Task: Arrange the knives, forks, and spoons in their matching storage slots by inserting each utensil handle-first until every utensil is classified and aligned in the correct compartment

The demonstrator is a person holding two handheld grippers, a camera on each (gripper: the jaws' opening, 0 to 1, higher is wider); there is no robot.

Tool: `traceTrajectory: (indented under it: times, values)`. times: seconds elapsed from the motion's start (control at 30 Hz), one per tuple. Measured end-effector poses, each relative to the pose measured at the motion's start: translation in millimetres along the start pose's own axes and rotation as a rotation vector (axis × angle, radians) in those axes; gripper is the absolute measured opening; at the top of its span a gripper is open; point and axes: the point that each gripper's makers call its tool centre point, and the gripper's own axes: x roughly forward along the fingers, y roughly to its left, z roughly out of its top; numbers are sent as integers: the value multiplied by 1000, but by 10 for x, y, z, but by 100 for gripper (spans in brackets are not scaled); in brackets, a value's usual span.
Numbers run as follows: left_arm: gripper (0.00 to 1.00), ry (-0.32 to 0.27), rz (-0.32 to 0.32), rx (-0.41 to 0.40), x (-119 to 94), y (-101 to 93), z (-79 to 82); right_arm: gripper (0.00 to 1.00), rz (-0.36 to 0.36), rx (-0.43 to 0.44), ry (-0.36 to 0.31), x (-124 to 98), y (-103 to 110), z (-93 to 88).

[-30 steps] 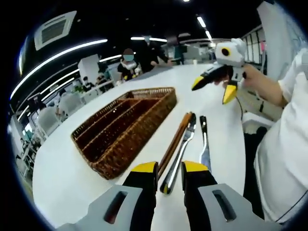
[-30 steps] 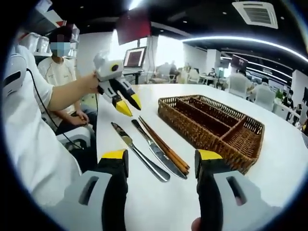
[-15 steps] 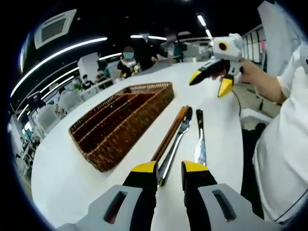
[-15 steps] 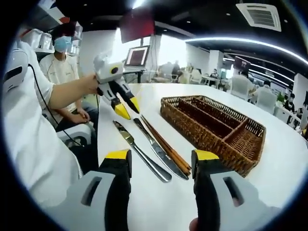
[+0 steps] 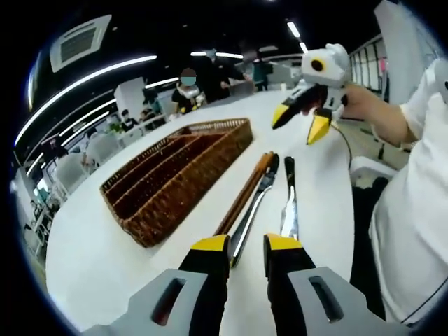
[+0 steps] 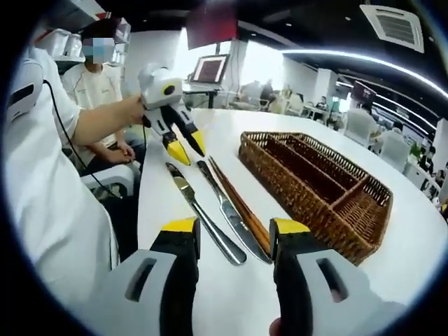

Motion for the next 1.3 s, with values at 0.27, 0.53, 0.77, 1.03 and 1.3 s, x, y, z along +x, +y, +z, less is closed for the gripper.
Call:
traceTrajectory:
  times: [0.27,0.53,0.77,1.03,1.3]
  values:
    - [17,-25,10,-10,-33,-12,13,37,40,-31,42,126,-2,-24]
    - [17,-57,13,-26,-29,-46,39,32,99,-66,119,224,-44,-89]
    - [17,-67,15,-34,17,-50,33,26,172,-78,177,305,-26,-87]
    - [17,-66,16,-39,10,-38,10,16,223,-104,226,417,-17,-96]
    - [17,-65,19,-46,-11,-21,-13,16,273,-99,280,476,13,-143]
